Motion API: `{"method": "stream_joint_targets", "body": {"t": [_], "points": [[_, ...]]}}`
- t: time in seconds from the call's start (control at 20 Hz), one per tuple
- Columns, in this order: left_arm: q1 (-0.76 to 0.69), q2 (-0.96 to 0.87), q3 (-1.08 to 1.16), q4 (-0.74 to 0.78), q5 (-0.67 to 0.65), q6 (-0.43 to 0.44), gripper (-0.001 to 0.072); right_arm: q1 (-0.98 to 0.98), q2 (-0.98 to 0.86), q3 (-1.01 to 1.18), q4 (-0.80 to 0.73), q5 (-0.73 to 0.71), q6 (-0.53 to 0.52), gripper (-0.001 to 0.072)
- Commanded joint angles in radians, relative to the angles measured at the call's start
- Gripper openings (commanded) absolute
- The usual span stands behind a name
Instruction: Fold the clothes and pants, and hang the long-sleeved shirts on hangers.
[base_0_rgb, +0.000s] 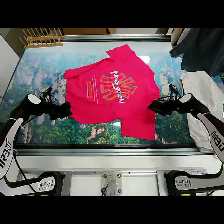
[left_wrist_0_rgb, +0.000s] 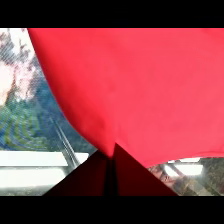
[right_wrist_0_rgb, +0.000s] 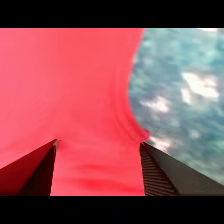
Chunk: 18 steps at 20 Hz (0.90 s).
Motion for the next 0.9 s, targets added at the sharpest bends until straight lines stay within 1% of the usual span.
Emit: {"method": "stream_joint_targets", "body": {"t": [0.0, 0.05, 0.1, 0.2, 0.3, 0.4, 0.5, 0.6, 0.7, 0.8, 0.85], "points": [[0.0, 0.0, 0.001, -0.001, -0.003, 0.001, 0.0009, 0.05, -0.013, -0.002, -0.007, 0.001, -0.035, 0.0462], [0.0, 0.0, 0.002, -0.001, -0.007, 0.001, 0.0009, 0.059, -0.012, -0.002, -0.006, 0.001, -0.048, 0.02], [0.0, 0.001, 0.002, -0.001, -0.01, 0.001, 0.0009, 0.06, -0.008, -0.002, -0.007, 0.002, -0.047, 0.0006], [0.003, 0.032, 0.002, 0.001, -0.008, 0.001, 0.0008, 0.056, 0.022, 0.013, -0.029, 0.016, -0.047, 0.0012], [0.005, 0.107, 0.047, 0.018, -0.014, 0.001, 0.0008, 0.038, 0.106, 0.066, -0.091, 0.047, -0.047, 0.0012], [0.01, 0.214, 0.161, 0.033, -0.063, 0.001, 0.0008, 0.017, 0.228, 0.166, -0.152, 0.095, -0.047, 0.0011], [0.009, 0.326, 0.298, 0.016, -0.103, 0.001, 0.0008, 0.0, 0.372, 0.283, -0.168, 0.127, -0.051, 0.0012], [0.009, 0.451, 0.44, 0.015, -0.115, 0.0, 0.0008, -0.001, 0.519, 0.392, -0.166, 0.114, -0.051, 0.0012], [0.009, 0.583, 0.551, 0.016, -0.09, 0.001, 0.0009, 0.001, 0.659, 0.471, -0.166, 0.091, -0.05, 0.0012], [0.009, 0.695, 0.616, 0.016, -0.047, -0.002, 0.0008, 0.001, 0.791, 0.503, -0.166, 0.043, -0.05, 0.0012], [0.009, 0.745, 0.643, 0.016, -0.035, -0.016, 0.0008, 0.001, 0.85, 0.503, -0.166, 0.015, -0.05, 0.0012]]}}
